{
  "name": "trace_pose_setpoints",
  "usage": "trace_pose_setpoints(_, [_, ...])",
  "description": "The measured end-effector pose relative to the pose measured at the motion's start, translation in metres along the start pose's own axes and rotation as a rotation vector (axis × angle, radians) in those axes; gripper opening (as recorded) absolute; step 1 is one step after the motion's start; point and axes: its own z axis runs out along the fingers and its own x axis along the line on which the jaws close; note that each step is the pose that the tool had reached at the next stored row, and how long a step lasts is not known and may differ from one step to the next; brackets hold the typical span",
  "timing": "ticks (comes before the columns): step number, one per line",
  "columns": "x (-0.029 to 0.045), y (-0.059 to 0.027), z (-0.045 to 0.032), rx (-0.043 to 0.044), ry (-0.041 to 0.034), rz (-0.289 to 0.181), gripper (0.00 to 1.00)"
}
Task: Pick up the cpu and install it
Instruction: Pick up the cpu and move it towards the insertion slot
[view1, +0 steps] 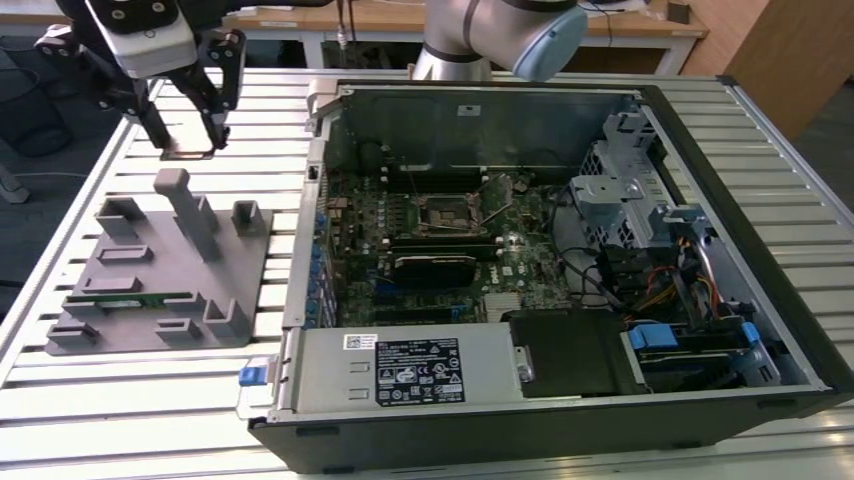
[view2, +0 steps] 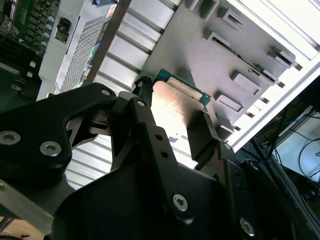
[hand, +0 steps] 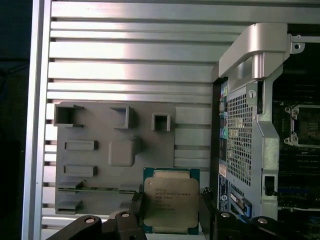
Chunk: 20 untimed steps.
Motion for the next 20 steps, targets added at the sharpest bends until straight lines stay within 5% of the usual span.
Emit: trace_pose_setpoints(20, [-0.0367,-0.0005,-0.0005,0.0,0.0,0.0,0.53])
